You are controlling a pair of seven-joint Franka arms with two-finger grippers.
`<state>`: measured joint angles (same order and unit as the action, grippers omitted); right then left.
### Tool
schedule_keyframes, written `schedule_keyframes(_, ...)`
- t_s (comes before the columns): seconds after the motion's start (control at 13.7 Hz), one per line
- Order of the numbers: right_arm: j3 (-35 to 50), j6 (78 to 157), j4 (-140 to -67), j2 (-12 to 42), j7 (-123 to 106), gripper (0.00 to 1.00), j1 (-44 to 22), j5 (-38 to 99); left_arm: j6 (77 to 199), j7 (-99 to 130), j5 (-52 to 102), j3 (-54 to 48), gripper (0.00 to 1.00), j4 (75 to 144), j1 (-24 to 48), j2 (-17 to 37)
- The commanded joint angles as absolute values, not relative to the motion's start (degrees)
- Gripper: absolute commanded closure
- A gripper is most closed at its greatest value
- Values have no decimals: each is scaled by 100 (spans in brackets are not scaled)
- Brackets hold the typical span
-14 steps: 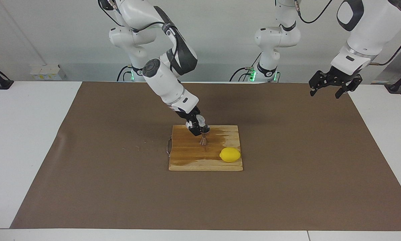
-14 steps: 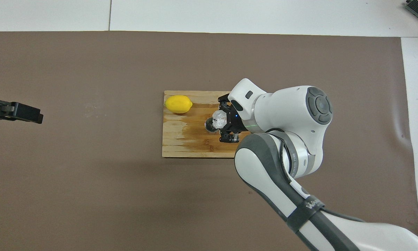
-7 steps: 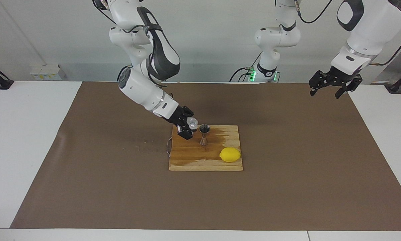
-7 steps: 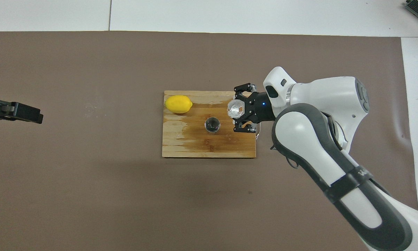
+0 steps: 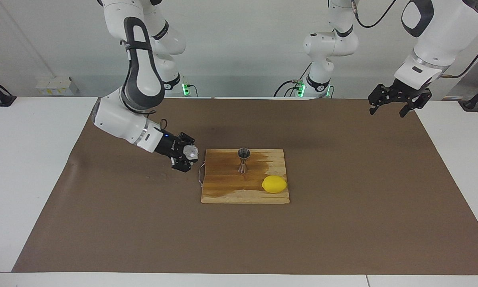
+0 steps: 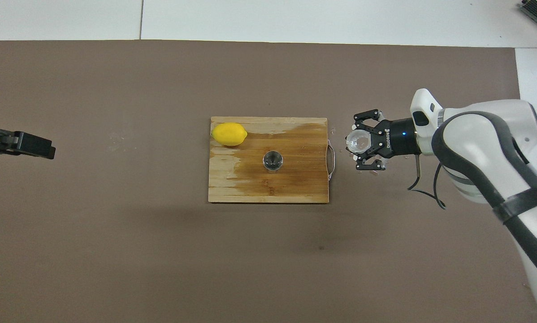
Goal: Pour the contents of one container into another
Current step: 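Turn the white cup upright and carry it back beside the board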
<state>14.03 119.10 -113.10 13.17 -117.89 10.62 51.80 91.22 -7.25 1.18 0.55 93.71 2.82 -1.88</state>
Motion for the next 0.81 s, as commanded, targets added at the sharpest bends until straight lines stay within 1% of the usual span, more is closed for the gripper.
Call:
schedule_keyframes(0.0, 1476, 11612, -11364, 1764, -12723, 100, 1632, 5379, 9176, -747, 9, 97, 0, 9519, 334, -325)
schedule_keyframes(0.07, 1477, 11497, -11338, 2019, -13057, 100, 1826, 5379, 9176, -747, 9, 97, 0, 9519, 334, -325)
schedule_keyframes(0.29, 1476, 11417, -11347, 2433, -13657, 100, 2257, 5388, 9176, -747, 9, 97, 0, 9519, 334, -325)
schedule_keyframes(0.59, 1468, 11452, -11391, 2461, -13807, 100, 2364, 5405, 9176, -747, 9, 97, 0, 9519, 334, -325)
schedule_keyframes(0.66, 1468, 11470, -11391, 2461, -13808, 53, 2364, 5397, 9176, -747, 9, 97, 0, 9519, 334, -325)
schedule_keyframes(0.73, 1468, 11452, -11382, 2461, -13799, 1, 2364, 5388, 9176, -747, 9, 97, 0, 9519, 334, -325)
